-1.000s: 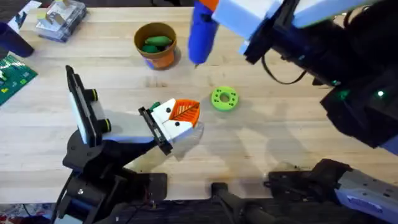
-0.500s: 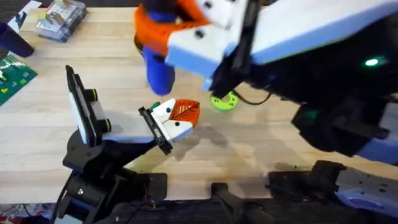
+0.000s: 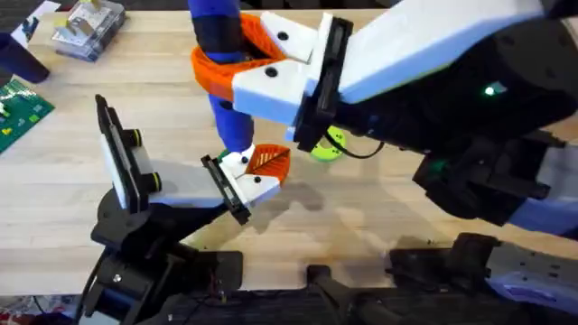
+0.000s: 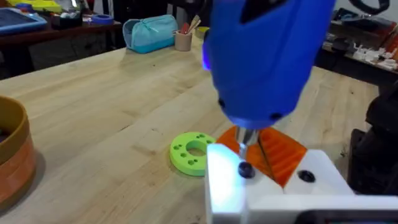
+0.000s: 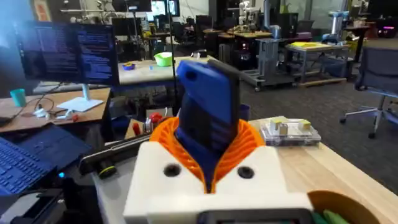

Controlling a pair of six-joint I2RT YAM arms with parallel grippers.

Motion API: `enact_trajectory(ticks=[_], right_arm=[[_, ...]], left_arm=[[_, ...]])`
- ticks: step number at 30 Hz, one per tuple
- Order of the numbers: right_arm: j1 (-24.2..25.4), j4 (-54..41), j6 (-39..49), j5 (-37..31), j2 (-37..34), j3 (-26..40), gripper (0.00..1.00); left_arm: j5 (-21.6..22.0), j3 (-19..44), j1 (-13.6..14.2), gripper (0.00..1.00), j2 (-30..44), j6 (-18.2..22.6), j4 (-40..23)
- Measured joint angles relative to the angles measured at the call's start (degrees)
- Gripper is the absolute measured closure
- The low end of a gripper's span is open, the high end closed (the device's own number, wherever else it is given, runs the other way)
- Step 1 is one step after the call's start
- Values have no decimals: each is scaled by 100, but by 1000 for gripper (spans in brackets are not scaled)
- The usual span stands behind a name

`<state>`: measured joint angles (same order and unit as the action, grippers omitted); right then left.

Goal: Pick up the gripper from the table and insert it into the empty holder that is missing its gripper. Then pick up a screw, insert it into the mounting hole, and use the screwdriver to tighten it. Finally, clean up the table by picking up the vegetable and placing it into the bucket.

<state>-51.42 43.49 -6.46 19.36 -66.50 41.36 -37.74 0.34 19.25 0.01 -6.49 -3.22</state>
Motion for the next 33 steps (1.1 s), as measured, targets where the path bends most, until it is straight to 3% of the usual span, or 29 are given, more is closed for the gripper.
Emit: enact_trajectory(ticks=[33], right_arm=[[0,-303,-87,-10,0,0,975]], left_arm=[[-1,0,0,987,0,-4,-5]])
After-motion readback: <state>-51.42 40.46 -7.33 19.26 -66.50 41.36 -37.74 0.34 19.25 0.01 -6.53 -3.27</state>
